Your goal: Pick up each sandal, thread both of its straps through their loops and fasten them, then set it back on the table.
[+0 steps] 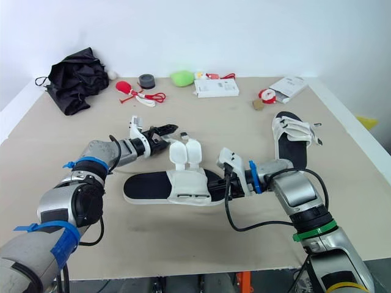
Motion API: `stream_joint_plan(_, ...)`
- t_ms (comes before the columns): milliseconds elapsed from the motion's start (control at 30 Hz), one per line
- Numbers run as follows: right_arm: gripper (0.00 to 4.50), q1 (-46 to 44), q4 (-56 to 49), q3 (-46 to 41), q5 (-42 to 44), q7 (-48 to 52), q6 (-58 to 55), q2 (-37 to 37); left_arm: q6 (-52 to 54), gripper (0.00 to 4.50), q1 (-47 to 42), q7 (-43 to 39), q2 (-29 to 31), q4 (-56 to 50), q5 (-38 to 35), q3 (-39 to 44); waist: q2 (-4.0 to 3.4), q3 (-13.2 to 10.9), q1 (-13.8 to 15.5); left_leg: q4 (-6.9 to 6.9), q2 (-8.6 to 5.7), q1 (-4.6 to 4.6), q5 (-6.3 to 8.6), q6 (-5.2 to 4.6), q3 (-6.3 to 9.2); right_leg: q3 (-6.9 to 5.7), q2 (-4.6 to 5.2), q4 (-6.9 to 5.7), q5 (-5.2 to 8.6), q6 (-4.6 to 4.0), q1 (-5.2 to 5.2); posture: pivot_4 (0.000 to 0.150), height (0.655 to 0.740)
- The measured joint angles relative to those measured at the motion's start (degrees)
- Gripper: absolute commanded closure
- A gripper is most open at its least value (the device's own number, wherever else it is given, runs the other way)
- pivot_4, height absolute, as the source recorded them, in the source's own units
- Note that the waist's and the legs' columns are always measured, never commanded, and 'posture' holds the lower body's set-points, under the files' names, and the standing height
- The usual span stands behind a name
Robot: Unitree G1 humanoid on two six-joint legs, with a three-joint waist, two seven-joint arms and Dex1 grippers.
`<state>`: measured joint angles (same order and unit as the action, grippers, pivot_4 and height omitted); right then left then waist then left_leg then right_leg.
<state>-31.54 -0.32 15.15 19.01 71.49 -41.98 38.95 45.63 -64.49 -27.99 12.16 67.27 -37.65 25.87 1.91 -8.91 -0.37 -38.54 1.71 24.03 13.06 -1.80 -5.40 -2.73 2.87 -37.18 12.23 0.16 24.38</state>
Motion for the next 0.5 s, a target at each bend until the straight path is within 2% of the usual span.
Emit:
stream_joint_plan(100,4.50,0.1,-0.1,-0.1,0.0,-0.2,0.0,0.0,-0.2,2.76,0.0,-0.4,0.0,0.4,0.6,0.0,0.00,0.0,0.0,0.01,0.00,0.00,0.00,0.01,0.00,-0.04,0.00,0.00,0.00,0.00,0.00,0.150,0.7400)
stream_joint_plan(200,4.50,0.1,-0.1,-0.1,0.0,-0.3,0.0,0.0,0.3,4.43,0.0,-1.4,0.0,0.4,1.1,0.0,0.00,0.0,0.0,0.01,0.00,0.01,-0.01,0.02,0.00,-0.12,-0.01,0.00,0.01,0.02,0.00,0.150,0.7400)
stream_joint_plan(500,4.50,0.0,0.0,0.0,0.0,-0.3,0.1,-0.2,1.1,4.47,1.4,-6.7,-0.1,-3.0,4.0,-3.2,0.01,0.0,0.0,0.02,0.00,0.01,-0.02,0.04,0.01,-0.21,-0.01,0.00,0.02,0.02,0.01,0.150,0.7400)
